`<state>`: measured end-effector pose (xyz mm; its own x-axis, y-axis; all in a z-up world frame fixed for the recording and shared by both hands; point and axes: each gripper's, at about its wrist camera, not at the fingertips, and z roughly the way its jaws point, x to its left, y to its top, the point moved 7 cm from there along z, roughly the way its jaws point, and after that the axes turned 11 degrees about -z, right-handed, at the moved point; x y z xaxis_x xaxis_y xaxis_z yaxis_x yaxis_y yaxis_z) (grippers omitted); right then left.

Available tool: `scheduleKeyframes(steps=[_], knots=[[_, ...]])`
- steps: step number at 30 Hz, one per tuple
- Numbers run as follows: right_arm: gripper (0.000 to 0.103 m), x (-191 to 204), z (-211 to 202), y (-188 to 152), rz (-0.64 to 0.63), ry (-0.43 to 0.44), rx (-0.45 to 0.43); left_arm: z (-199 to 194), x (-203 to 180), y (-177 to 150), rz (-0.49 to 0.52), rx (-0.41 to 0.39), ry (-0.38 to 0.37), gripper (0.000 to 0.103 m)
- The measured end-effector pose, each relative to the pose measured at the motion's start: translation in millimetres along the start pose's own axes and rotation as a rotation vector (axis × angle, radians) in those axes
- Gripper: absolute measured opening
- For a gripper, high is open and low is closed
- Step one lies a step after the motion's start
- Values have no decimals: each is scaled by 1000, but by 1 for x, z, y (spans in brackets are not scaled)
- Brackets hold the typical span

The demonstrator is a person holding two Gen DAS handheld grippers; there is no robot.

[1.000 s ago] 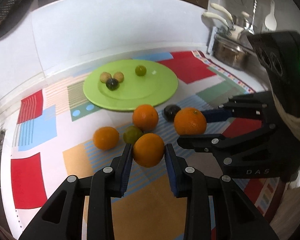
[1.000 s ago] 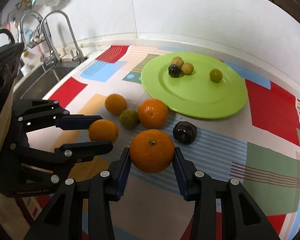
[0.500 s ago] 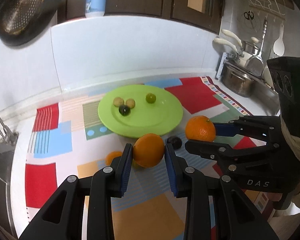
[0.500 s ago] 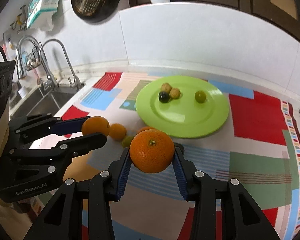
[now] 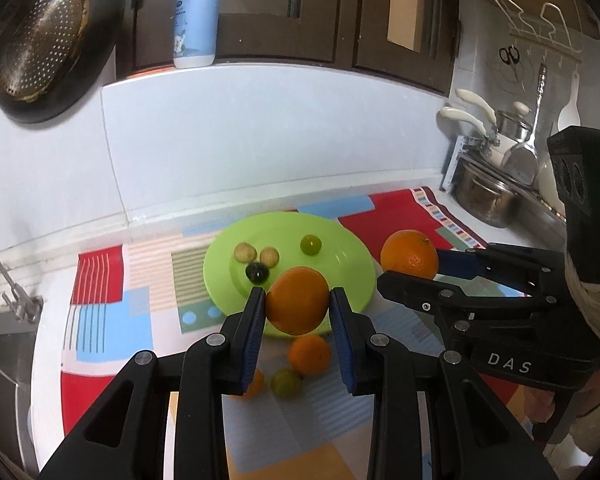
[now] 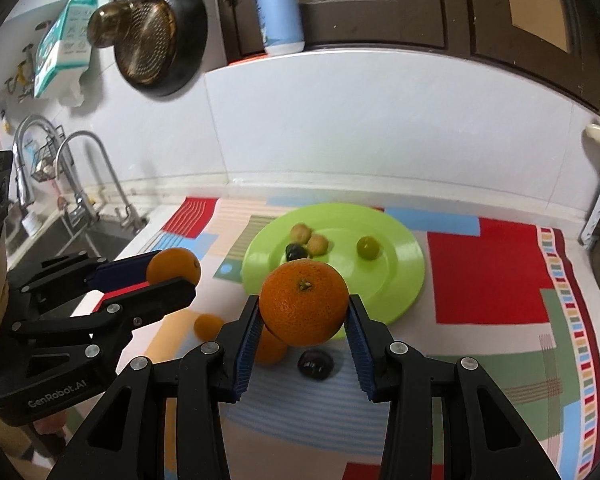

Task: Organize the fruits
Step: 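Carry both held oranges over the green plate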

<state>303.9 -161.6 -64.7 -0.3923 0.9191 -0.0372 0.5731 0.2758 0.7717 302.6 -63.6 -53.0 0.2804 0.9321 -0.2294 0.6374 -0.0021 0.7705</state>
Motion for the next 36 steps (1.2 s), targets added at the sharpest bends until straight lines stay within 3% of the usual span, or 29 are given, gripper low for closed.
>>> scheduleKeyframes(steps=[16, 36], knots=[[42, -24, 27, 33, 18, -35, -26, 34, 3, 38, 30, -25, 16, 32], [42, -57, 96, 49, 38, -38, 31, 101, 21, 62, 15, 36, 16, 32]])
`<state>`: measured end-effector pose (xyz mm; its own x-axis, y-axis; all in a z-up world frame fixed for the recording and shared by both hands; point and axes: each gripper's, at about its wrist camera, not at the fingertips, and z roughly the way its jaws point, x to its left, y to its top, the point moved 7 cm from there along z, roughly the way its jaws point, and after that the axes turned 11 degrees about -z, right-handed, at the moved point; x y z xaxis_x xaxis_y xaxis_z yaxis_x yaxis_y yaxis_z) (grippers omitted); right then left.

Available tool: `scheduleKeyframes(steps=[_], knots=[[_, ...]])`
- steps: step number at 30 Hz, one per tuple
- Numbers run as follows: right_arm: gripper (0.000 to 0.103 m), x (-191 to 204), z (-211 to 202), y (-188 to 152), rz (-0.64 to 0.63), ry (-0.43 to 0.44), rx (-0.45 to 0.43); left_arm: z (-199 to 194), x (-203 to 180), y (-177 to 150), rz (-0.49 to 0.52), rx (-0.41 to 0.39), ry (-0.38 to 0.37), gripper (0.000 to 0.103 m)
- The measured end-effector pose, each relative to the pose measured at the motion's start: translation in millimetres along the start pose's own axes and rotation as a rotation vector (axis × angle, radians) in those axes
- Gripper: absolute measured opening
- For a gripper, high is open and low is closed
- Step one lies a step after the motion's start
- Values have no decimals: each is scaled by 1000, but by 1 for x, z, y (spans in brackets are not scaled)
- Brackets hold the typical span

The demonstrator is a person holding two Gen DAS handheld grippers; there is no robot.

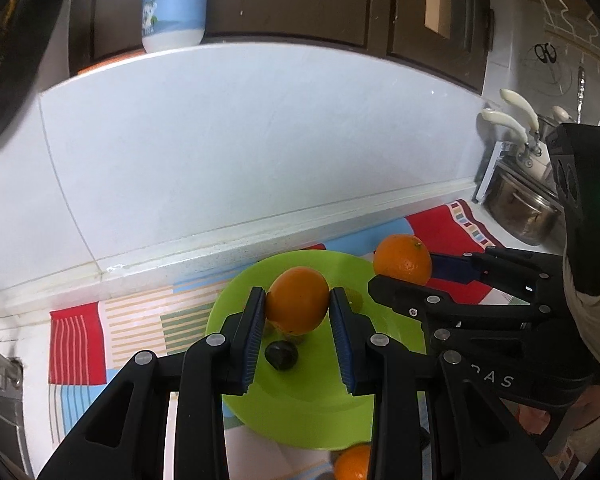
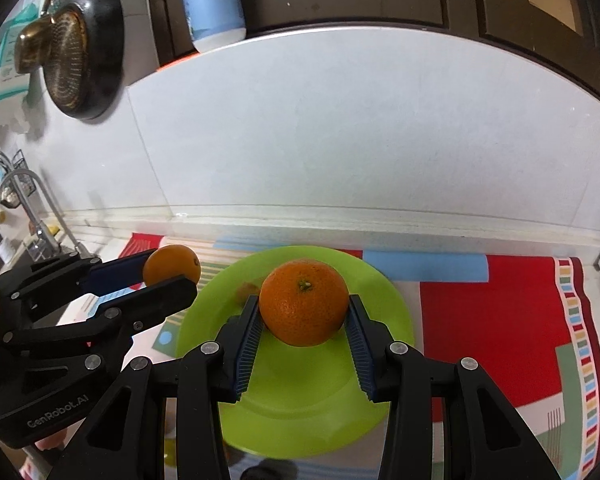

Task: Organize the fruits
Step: 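Carry both held oranges over the green plate, then open both grippers to drop the oranges onto the green plate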

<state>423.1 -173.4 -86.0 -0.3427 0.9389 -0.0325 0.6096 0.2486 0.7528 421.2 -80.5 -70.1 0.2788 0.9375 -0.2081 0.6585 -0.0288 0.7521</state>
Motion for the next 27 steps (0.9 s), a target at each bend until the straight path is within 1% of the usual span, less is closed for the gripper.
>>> scheduleKeyframes(steps=[8, 16, 21, 27], knots=[[42, -14, 30, 3, 19, 2, 32, 34, 10, 4, -14, 50, -1, 32], [42, -20, 59, 0, 33, 12, 74, 65, 19, 1, -22, 106, -2, 32], [42, -25, 74, -5, 53, 24, 102, 77, 20, -1, -23, 137, -12, 32], [43, -29, 79, -8, 69, 23, 113, 83, 19, 0, -23, 141, -16, 33]])
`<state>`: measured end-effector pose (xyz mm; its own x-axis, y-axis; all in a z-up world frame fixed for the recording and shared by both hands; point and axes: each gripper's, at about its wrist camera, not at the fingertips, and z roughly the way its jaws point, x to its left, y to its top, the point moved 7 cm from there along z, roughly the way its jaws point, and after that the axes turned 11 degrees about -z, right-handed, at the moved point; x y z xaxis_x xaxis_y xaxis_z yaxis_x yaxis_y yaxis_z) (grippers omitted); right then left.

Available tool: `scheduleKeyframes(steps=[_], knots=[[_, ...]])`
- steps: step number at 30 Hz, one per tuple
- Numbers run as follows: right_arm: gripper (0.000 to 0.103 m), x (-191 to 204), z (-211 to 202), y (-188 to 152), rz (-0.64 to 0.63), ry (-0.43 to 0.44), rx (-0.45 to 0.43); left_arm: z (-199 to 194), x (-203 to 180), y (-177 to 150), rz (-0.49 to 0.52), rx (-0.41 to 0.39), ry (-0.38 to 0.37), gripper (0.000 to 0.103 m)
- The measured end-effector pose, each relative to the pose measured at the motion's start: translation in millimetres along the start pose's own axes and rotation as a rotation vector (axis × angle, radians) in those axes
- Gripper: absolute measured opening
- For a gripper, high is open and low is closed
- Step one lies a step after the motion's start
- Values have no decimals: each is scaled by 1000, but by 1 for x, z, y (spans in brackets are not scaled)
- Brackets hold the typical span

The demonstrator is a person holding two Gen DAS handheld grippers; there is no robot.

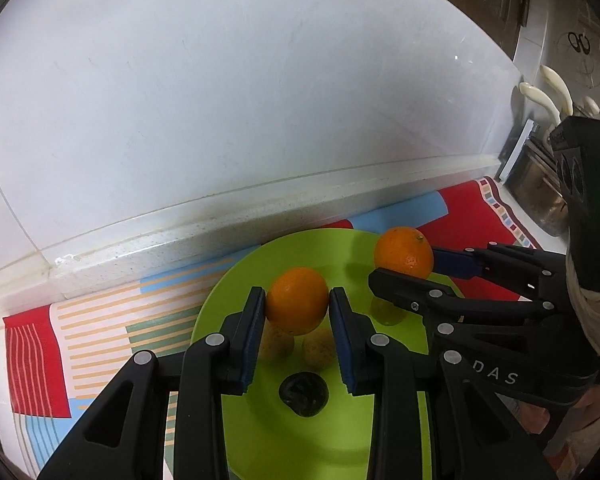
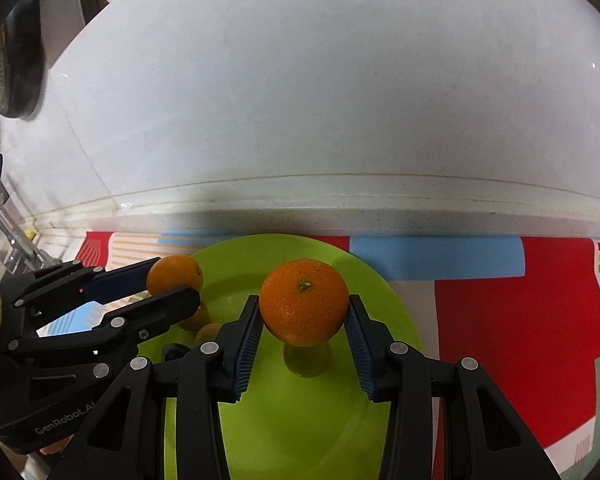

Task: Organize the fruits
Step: 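Open both grippers to drop the oranges onto the green plate, then raise both grippers away from the plate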

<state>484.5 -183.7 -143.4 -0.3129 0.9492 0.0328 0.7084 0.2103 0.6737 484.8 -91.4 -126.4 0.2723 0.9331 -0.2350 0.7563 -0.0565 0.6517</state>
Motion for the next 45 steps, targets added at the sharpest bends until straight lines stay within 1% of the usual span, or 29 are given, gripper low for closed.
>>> scheduleKeyframes(steps=[2, 3, 4, 6, 13, 20, 22, 26, 28, 31, 38, 45], knots=[[43, 0, -1, 0, -4, -1, 1, 0, -2, 2, 5, -11, 0, 35], [43, 0, -2, -1, -5, 1, -1, -2, -2, 2, 7, -16, 0, 40], [45, 1, -3, 0, -3, -2, -6, -4, -2, 2, 4, -23, 3, 41], [49, -1, -8, 1, 2, -14, -16, -9, 0, 1, -4, -35, 9, 42], [49, 3, -37, 0, -5, -27, -56, -38, -4, -1, -10, -85, 32, 42], [49, 15, -72, 1, -20, -36, -107, -76, -9, -3, -35, -133, 33, 43], [49, 19, -83, 1, -23, -33, -119, -89, -10, -5, -42, -147, 30, 49], [49, 25, -108, -1, -31, -40, -148, -111, -10, -10, -41, -175, 54, 54], [49, 32, -113, -1, -35, -41, -157, -123, -10, -15, -43, -186, 60, 60], [49, 37, -129, -4, -33, -46, -173, -138, -10, -23, -41, -202, 85, 64], [49, 49, -154, -15, -31, -49, -188, -170, -11, -37, -55, -231, 105, 68], [49, 63, -174, -25, -40, -51, -208, -192, -11, -51, -64, -248, 118, 73]])
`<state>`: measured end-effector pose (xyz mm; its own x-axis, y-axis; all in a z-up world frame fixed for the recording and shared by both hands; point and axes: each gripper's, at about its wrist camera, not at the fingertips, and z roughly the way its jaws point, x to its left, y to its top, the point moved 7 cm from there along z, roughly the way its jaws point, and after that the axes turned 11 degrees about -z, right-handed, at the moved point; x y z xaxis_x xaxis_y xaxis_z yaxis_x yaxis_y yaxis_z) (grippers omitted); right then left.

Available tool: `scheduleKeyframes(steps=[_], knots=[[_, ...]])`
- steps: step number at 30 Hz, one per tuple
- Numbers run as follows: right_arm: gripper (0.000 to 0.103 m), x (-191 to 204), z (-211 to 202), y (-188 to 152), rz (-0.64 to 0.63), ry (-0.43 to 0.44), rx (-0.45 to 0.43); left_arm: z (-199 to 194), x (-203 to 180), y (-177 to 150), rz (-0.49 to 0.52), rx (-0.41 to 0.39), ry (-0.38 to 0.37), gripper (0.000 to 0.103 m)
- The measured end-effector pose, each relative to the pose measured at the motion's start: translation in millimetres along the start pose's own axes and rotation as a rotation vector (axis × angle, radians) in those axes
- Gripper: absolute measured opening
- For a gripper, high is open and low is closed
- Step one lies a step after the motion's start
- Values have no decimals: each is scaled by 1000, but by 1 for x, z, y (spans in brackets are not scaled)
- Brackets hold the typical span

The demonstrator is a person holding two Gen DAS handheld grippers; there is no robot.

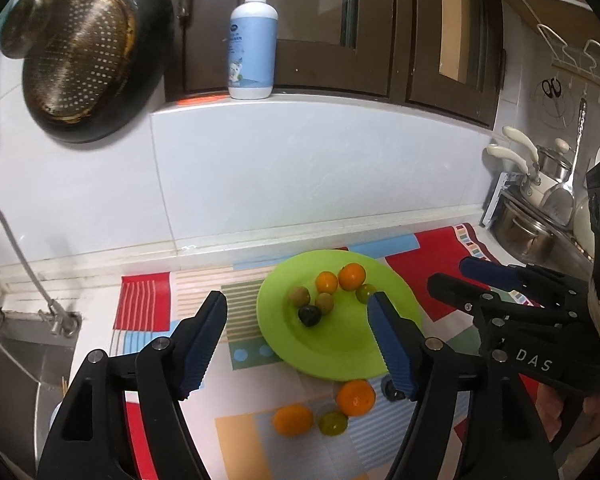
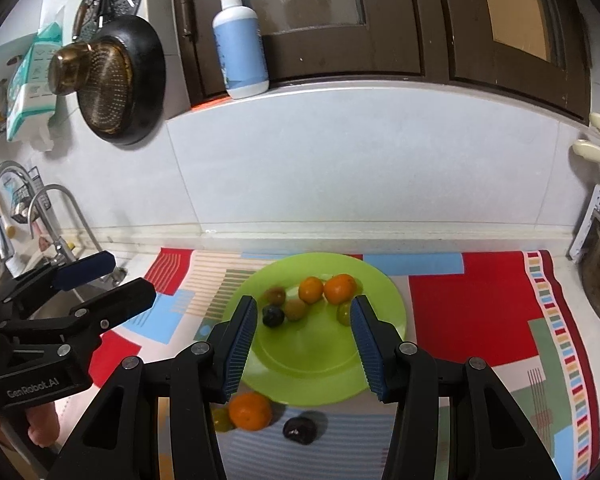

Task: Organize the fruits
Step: 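Raise both grippers away from the plate, then lower the left gripper to an orange while the right gripper approaches the dark plum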

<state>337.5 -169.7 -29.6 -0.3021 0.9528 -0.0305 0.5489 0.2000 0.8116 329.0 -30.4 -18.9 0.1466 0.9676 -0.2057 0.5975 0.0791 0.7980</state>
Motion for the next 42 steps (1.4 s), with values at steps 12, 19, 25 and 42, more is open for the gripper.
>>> scheduleKeyframes(steps=[12, 19, 25, 42], knots=[[49, 19, -18, -27, 5, -8, 34, -26, 11, -27, 23, 12, 39, 74], [49, 27, -20, -45, 14, -5, 73, -26, 17, -46, 24, 52, 51, 74], [49, 32, -12, -63, 18, 4, 125, -16, 22, -62, 53, 103, 63, 74], [49, 30, 30, -110, 16, 15, 296, 32, 33, -110, 102, 271, 56, 74]])
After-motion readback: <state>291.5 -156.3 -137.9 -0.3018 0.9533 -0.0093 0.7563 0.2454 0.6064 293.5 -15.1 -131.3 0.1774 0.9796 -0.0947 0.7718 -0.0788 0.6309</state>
